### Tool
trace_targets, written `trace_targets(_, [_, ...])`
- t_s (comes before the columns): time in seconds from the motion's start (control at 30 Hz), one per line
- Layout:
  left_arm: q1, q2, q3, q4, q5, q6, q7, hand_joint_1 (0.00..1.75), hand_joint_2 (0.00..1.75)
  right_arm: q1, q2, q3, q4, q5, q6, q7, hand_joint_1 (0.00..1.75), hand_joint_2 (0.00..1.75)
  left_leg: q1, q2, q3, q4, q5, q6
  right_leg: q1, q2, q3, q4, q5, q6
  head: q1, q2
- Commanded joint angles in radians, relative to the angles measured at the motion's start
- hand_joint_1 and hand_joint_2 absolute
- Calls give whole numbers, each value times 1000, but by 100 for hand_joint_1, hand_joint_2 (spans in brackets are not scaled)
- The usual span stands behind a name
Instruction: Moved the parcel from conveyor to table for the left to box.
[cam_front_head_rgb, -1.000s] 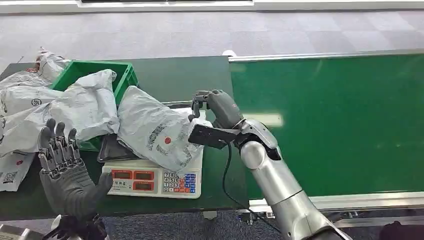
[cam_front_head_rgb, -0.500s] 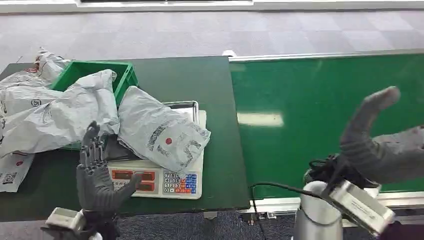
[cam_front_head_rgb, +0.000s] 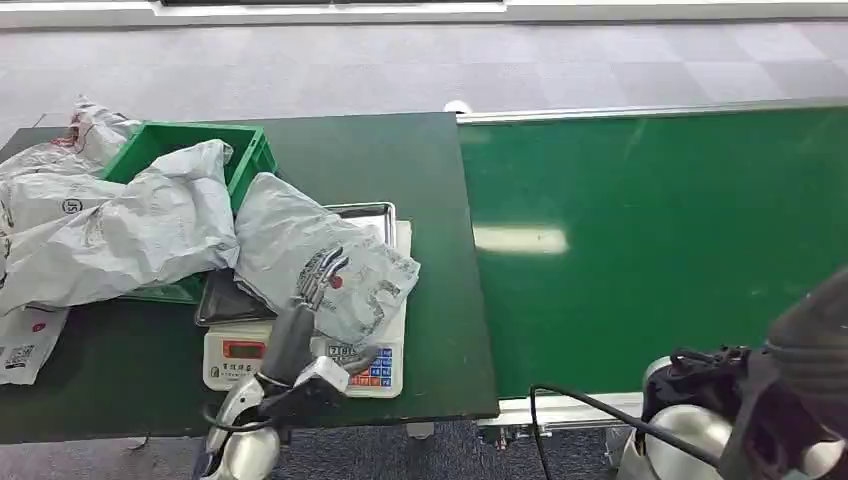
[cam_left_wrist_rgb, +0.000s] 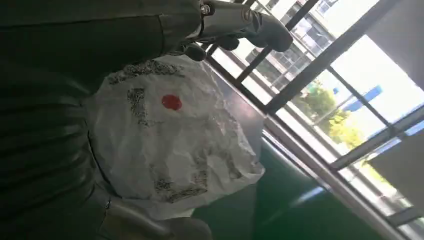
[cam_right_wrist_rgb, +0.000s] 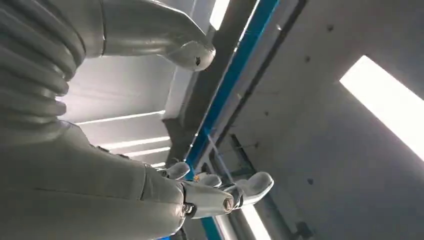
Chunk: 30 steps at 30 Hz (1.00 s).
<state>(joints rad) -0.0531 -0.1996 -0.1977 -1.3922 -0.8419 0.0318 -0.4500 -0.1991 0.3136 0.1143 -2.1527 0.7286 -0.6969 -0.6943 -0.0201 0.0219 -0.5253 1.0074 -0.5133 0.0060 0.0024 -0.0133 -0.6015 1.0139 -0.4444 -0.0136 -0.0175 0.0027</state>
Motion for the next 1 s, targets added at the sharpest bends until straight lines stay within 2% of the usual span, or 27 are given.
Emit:
trace_targets(0.03, [-377, -4, -237, 728, -411, 215, 223, 0, 175, 67, 35, 176, 154, 13, -1, -4, 0, 175, 0, -8, 3, -4, 3, -2, -1, -6, 5, -4, 1, 1, 0, 0])
trace_targets(0.33, [-444, -47, -262, 847, -460, 251, 272, 0, 175, 83, 35, 171, 146, 3, -1, -4, 0, 175, 1, -4, 4, -4, 2, -2, 1, -2, 5, -4, 1, 1, 0, 0])
trace_targets(0.4, [-458, -44, -292, 862, -528, 305, 337, 0, 175, 90, 35, 167, 138, 10, -1, -4, 0, 175, 1, -3, 5, -6, 2, -3, 0, 0, 6, -6, 2, 1, 0, 0])
trace_targets(0.43, [-462, -43, -321, 867, -592, 338, 408, 0, 175, 95, 35, 167, 134, 11, -1, -4, 0, 175, 2, -4, 6, -7, 2, -4, 1, 0, 6, -6, 2, 1, 0, 0])
trace_targets(0.47, [-462, -43, -321, 867, -592, 338, 408, 0, 175, 95, 35, 167, 134, 11, -1, -4, 0, 175, 1, -4, 3, -4, 2, -2, 1, -1, 4, -4, 2, 0, 0, 0])
trace_targets(0.5, [-466, -48, -325, 869, -615, 364, 436, 175, 175, 101, 35, 165, 126, 16, -1, -4, 0, 175, 2, -5, 4, -6, 2, -3, 1, -2, 5, -5, 2, 1, 0, 0])
trace_targets(0.6, [-466, -46, -327, 870, -638, 387, 462, 175, 175, 105, 35, 165, 129, 20, -1, -4, 0, 175, 1, -2, 2, -2, 1, -2, 0, 0, 3, -2, 2, 0, 0, 0])
trace_targets(1.0, [-447, -45, -259, 809, -595, 462, 436, 175, 175, 103, 35, 150, 162, 29, -1, -4, 0, 175, 2, -1, 5, -5, 2, -3, 1, 2, 5, -5, 2, 1, 0, 0])
